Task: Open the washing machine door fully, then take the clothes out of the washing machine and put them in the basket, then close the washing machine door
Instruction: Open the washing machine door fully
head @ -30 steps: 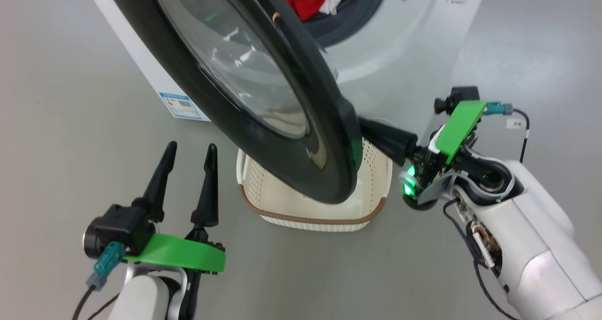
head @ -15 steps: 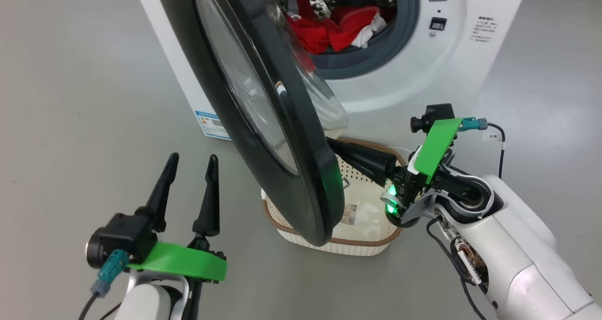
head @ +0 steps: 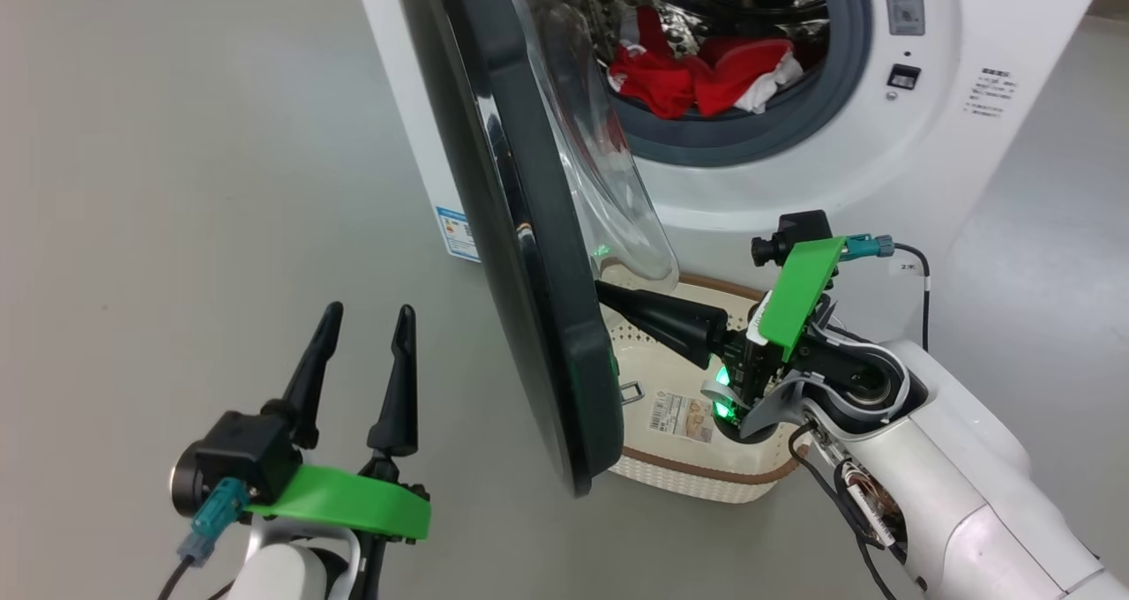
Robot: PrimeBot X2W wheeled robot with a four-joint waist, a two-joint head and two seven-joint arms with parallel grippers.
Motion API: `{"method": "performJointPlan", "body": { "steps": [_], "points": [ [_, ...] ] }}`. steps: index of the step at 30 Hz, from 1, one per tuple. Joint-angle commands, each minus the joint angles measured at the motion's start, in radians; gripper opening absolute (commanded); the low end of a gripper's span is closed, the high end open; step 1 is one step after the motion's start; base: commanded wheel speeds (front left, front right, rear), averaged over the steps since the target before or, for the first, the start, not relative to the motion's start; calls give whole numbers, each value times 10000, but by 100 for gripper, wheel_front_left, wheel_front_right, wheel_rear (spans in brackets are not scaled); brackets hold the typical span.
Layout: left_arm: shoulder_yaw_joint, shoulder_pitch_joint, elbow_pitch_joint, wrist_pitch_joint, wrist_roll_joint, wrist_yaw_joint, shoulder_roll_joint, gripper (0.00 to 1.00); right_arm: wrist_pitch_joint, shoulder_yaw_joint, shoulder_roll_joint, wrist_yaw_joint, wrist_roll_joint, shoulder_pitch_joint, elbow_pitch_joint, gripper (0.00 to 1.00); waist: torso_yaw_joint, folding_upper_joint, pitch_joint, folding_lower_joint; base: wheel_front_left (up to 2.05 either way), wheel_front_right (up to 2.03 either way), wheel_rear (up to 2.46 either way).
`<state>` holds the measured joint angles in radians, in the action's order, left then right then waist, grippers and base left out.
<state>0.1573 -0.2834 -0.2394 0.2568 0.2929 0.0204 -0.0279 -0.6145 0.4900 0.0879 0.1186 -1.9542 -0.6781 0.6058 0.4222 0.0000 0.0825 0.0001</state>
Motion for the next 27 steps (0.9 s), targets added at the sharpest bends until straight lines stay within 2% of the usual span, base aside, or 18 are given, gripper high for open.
{"method": "performJointPlan", "body": {
  "steps": [1, 14, 27],
  "points": [
    [-296, 25, 185, 49, 73, -61, -223, 100, 30, 180, -296, 121, -162, 83, -254, 0, 220, 0, -87, 0, 0, 0, 0],
    [-217, 164, 58, 49, 112, -42, -223, 100, 174, 673, -300, 121, -361, 172, -88, 0, 1018, 0, -203, 0, 0, 0, 0],
    [-413, 419, 373, 49, 266, -165, -223, 100, 123, 1362, -349, 121, -654, -156, 131, 0, 1133, 0, -96, 0, 0, 0, 0]
  ]
}}
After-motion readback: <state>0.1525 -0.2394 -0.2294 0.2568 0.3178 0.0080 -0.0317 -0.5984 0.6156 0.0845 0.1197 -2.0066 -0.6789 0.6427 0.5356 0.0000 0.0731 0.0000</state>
